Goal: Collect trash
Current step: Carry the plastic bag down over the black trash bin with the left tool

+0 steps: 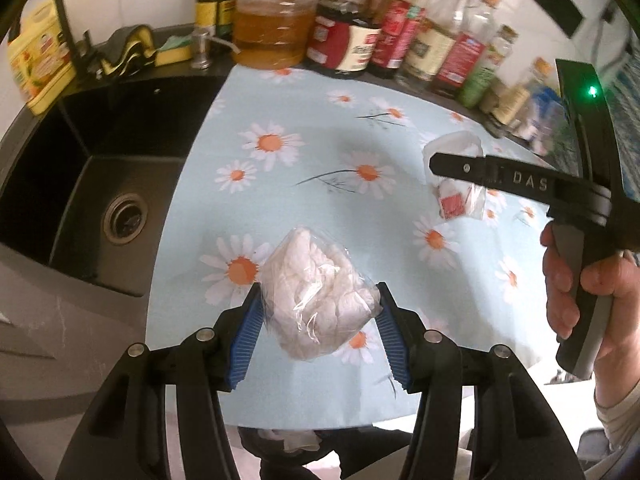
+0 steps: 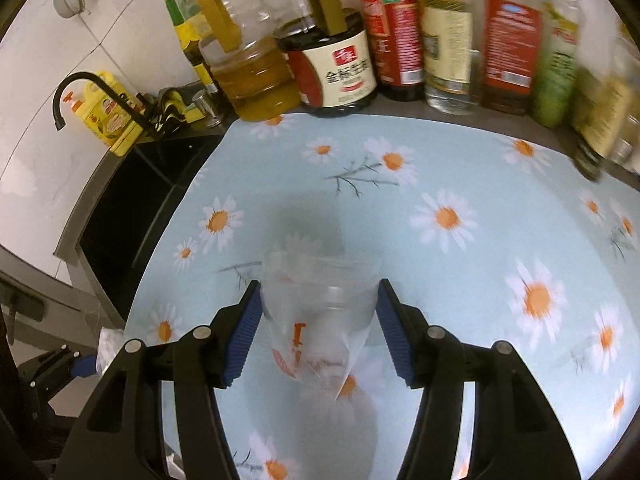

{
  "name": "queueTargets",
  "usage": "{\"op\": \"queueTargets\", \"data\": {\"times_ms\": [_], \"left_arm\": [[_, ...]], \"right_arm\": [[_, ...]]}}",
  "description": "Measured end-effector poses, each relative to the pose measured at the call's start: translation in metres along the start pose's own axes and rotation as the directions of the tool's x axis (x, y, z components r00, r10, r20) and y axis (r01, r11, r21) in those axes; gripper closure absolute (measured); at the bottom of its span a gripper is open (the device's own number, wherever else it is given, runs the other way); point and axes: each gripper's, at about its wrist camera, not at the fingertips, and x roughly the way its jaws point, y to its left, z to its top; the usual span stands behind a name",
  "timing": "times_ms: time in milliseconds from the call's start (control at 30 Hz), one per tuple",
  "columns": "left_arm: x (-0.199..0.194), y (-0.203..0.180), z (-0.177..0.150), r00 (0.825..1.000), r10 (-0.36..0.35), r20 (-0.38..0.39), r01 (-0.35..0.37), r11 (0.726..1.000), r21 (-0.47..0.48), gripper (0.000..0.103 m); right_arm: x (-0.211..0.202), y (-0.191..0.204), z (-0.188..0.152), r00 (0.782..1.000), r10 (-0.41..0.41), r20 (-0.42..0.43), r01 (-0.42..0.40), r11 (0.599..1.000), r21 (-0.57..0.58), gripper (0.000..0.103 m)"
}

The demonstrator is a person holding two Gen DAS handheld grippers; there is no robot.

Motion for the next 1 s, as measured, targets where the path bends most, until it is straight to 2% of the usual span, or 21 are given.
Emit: {"op": "queueTargets", "data": {"times_ms": [233, 633, 867, 1000], "left_arm": [[-0.023, 0.004, -0.019, 0.997, -0.075, 0.013, 0.073, 0.991, 0.109, 0.050], [-0.058, 0.012, -0.067, 0.982, -0.191, -0.004, 0.186, 0.950, 0.252, 0.050], [-0.065, 0.017, -0.101, 0.972, -0.228, -0.056, 0.234, 0.924, 0.302, 0.050], [-0.064, 0.023, -0.118, 0.969, -0.230, -0.084, 0.245, 0.919, 0.309, 0.050]], "right_arm": [[-0.045, 0.019, -0.046, 0.996, -0.074, 0.057, 0.069, 0.993, 0.092, 0.045], [-0.094, 0.069, -0.133, 0.982, -0.163, 0.099, 0.140, 0.969, 0.203, 0.045], [-0.103, 0.095, -0.182, 0.982, -0.170, 0.083, 0.145, 0.958, 0.249, 0.045], [-0.100, 0.107, -0.204, 0.985, -0.158, 0.064, 0.136, 0.955, 0.262, 0.045]]}}
